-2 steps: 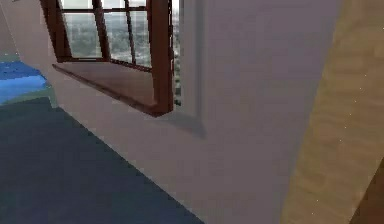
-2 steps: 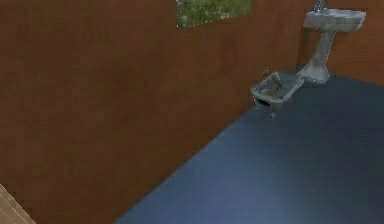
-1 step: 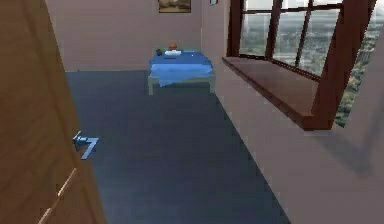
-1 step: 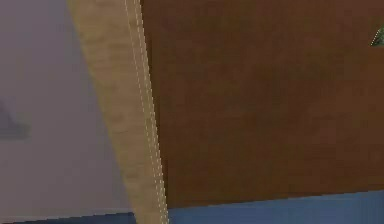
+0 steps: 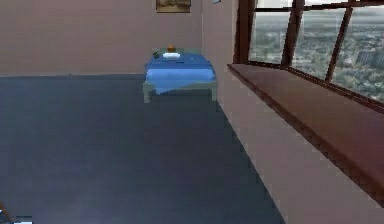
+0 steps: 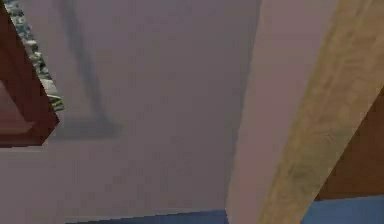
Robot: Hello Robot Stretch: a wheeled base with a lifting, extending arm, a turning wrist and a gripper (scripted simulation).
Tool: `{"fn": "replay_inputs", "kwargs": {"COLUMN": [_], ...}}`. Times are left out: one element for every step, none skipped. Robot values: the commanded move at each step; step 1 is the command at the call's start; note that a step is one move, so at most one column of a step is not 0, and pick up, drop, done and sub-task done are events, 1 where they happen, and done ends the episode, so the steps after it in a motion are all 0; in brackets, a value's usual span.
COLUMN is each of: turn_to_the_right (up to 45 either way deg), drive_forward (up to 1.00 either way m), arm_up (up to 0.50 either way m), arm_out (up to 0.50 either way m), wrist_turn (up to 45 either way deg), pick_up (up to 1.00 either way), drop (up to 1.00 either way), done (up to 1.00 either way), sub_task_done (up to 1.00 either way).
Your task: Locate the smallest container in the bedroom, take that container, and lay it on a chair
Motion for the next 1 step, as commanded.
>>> {"fn": "replay_inputs", "kwargs": {"turn_to_the_right": [0.0], "drive_forward": [0.65], "arm_up": [0.00], "arm_out": [0.00], "wrist_turn": [0.0], "pick_up": [0.00], "drop": [0.00], "done": [0.00], "sub_task_done": [0.00]}}
